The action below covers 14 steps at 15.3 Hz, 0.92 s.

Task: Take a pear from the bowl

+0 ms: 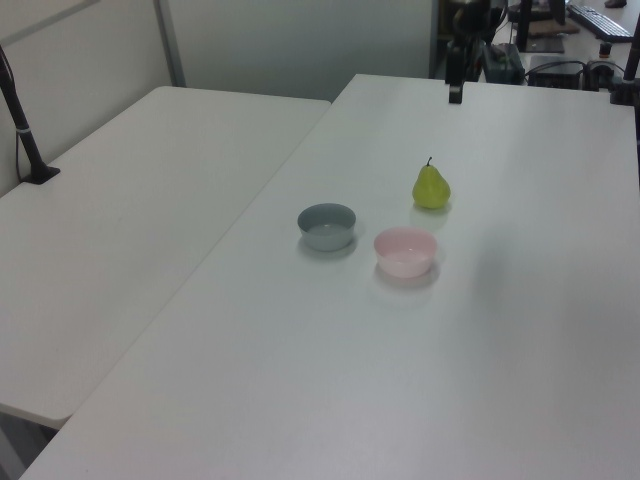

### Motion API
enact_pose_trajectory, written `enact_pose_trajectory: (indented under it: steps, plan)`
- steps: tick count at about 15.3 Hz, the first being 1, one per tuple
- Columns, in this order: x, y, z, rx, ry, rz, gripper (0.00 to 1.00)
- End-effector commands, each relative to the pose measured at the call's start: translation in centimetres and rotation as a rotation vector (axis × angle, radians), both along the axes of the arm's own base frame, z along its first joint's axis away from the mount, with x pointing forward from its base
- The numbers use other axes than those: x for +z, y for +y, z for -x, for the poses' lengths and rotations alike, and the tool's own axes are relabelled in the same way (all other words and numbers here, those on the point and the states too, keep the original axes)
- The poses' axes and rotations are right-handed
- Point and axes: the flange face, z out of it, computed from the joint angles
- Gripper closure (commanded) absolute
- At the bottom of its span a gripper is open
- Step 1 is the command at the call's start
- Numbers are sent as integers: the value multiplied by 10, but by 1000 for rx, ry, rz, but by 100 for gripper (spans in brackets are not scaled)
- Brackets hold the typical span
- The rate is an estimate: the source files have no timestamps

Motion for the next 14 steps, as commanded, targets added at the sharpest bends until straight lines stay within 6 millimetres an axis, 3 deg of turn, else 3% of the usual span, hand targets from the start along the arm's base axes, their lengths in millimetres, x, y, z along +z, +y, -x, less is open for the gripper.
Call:
enact_pose_trajectory:
  steps: [1,14]
  plan:
    - [18,-7,25,-28,28,-15,0]
    - [14,-14,24,-32,32,-3,0]
